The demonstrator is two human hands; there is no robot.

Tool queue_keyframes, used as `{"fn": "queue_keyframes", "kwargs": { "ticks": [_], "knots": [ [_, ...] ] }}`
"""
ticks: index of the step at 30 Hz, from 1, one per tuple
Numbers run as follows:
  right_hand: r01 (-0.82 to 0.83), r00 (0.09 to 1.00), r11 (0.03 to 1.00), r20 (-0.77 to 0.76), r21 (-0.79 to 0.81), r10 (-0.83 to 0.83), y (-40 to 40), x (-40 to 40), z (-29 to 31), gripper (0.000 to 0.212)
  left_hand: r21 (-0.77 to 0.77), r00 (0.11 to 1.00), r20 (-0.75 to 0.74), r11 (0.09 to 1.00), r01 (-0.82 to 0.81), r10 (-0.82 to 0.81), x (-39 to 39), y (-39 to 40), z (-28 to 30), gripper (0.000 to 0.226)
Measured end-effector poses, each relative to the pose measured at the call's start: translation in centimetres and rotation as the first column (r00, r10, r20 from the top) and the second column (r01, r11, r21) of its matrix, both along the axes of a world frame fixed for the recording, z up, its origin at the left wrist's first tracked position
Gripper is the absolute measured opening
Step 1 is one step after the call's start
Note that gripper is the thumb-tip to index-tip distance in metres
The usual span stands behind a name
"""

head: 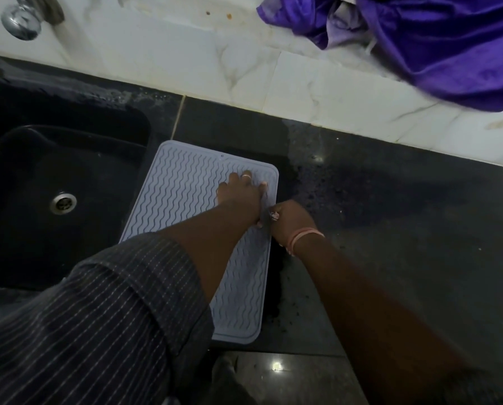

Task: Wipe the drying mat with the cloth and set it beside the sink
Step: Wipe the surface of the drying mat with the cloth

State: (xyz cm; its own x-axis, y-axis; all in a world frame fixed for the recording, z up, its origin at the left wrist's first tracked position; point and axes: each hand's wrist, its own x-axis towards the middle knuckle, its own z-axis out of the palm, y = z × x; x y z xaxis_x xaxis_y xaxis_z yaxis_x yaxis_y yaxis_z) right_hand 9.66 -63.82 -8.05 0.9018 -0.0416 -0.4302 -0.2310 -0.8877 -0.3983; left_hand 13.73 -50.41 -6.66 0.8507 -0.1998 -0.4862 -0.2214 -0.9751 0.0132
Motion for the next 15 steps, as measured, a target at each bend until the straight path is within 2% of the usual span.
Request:
{"fn": "queue_keyframes", "kwargs": {
  "ticks": [3,5,8,15],
  "knots": [
    [0.029,1.000,0.999,-0.010,0.034,-0.028,0.1,-1.5,0.5,0.017,0.011,1.000,0.006,1.000,-0.003,0.003,-0.2,-0.1,0.0,0.114],
    [0.035,0.999,0.997,0.003,0.066,-0.036,0.2,-2.9,0.6,0.027,0.005,1.000,0.008,1.000,0.001,-0.001,-0.3,0.0,0.0,0.112],
    [0.049,0.999,0.996,-0.012,0.077,-0.048,0.4,-4.7,0.4,0.022,0.003,1.000,0.023,1.000,-0.003,0.003,-0.4,0.0,0.0,0.109],
    [-0.062,0.996,0.994,-0.072,-0.088,0.056,1.0,-7.1,-0.1,0.023,-0.038,0.998,0.047,0.999,-0.038,0.040,-0.6,-0.1,-0.2,0.106]
  ]
}}
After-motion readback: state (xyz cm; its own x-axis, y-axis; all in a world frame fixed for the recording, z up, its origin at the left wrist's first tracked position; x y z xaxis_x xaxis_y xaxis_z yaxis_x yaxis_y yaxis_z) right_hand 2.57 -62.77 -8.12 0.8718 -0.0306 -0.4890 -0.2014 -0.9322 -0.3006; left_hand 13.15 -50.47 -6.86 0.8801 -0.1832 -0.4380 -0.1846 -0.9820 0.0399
